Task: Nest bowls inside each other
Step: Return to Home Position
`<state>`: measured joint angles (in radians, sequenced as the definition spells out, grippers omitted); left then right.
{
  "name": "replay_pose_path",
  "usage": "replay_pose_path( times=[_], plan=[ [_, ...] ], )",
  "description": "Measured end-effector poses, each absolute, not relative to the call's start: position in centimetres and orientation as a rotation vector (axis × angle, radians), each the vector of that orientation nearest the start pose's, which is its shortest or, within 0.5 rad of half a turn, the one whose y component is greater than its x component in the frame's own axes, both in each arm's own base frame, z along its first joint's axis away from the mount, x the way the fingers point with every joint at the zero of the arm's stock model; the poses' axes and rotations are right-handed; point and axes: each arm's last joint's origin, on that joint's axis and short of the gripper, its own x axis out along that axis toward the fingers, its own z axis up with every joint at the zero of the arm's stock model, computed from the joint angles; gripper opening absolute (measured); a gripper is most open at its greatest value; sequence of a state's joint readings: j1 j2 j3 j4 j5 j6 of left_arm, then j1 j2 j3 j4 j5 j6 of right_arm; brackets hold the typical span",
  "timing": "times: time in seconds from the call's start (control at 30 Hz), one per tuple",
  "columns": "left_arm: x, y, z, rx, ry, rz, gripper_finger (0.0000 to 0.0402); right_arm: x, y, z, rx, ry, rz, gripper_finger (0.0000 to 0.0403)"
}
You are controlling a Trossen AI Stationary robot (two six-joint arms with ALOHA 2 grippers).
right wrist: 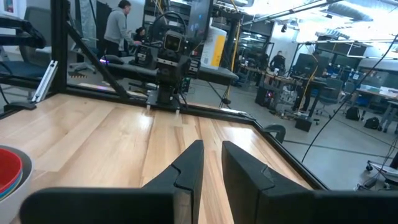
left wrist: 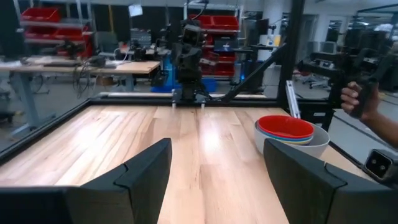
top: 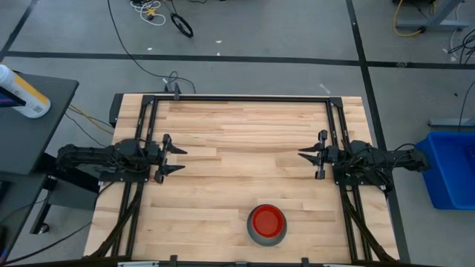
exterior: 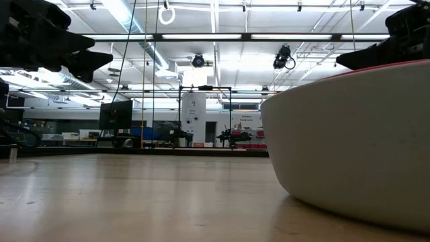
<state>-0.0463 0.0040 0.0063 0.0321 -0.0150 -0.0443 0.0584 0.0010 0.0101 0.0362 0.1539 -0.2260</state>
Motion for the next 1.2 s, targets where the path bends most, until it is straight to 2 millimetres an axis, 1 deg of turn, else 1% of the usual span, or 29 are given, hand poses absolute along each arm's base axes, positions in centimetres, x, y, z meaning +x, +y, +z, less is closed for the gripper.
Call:
replay_pose_path(
  times=[0.17,0.23,0.43,0.6,0.77,1.03,1.2],
  plan=[
    [9.64,-0.65,17.74,0.009,-0.129,-0.117,0.0261,9.68,0.12,17.03,-0.221,-0.034,-0.100,0.0065],
    [9.65,-0.63,17.69,0.011,-0.124,-0.107,0.0261,9.68,0.12,17.03,-0.221,-0.034,-0.100,0.0066],
    [9.72,-0.25,16.94,-0.066,-0.045,0.022,0.0261,9.68,0.12,17.03,-0.221,-0.034,-0.100,0.0065],
    [9.73,-0.37,16.86,-0.080,-0.036,-0.020,0.0261,9.68,0.12,17.03,-0.221,-0.034,-0.100,0.0066],
    [9.73,-0.37,16.83,-0.065,-0.032,-0.021,0.0261,9.68,0.12,17.03,-0.221,-0.034,-0.100,0.0065],
    [9.76,-0.42,16.75,-0.120,-0.021,-0.036,0.0261,9.68,0.12,17.03,-0.221,-0.034,-0.100,0.0065],
    [9.76,-0.42,16.75,-0.114,-0.022,-0.035,0.0261,9.68,0.12,17.03,-0.221,-0.034,-0.100,0.0066]
  ],
)
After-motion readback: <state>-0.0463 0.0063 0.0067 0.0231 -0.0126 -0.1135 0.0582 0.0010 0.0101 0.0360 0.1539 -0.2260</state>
